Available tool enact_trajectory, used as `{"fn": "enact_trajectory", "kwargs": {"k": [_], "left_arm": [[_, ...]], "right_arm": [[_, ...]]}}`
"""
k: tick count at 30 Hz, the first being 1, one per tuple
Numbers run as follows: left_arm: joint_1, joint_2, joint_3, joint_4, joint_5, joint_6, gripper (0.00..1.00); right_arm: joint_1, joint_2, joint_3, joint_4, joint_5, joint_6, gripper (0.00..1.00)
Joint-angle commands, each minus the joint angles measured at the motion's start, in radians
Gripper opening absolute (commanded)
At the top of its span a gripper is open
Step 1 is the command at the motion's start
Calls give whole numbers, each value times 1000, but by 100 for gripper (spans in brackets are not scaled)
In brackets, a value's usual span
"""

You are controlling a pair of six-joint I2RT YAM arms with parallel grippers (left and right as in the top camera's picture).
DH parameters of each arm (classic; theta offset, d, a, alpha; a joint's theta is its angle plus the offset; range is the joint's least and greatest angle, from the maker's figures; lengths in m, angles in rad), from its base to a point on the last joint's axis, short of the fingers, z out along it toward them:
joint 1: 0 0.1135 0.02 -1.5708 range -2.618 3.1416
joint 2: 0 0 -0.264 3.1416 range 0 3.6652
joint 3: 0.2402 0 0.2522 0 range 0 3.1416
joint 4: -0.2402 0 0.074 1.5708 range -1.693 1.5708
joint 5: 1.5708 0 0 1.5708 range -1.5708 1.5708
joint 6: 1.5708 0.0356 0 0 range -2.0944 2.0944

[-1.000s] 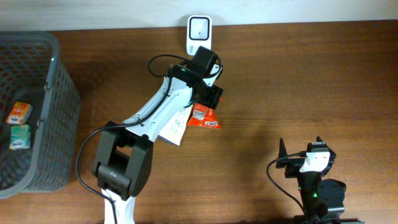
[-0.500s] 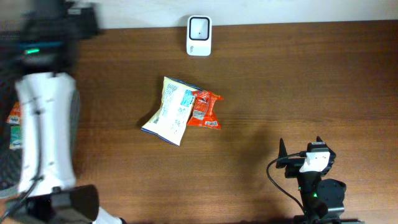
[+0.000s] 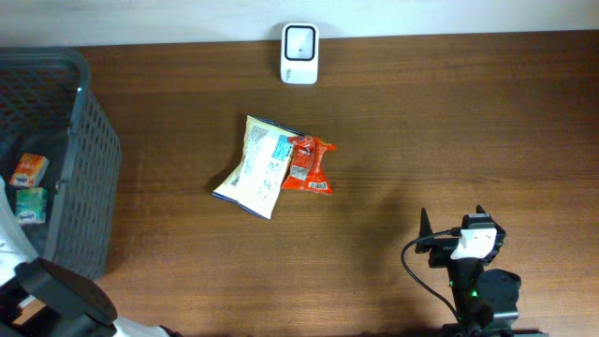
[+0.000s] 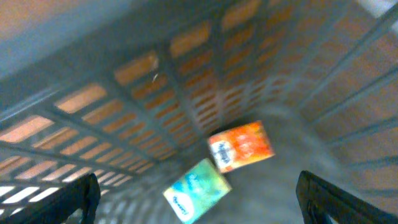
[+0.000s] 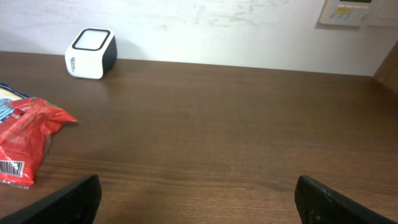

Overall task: Scan the item barcode
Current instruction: 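Reach the left gripper into the basket and grasp the green tissue pack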

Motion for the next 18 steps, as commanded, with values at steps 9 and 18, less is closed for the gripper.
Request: {"fn": "enact_trajectory", "kwargs": {"k": [9, 18], "left_arm": [[55, 26, -233, 154, 18, 328, 99], [55, 142, -238, 146, 89, 390, 96]], "right_arm": [[6, -3, -2, -13, 5, 6, 99], [6, -3, -2, -13, 5, 6, 98]]}}
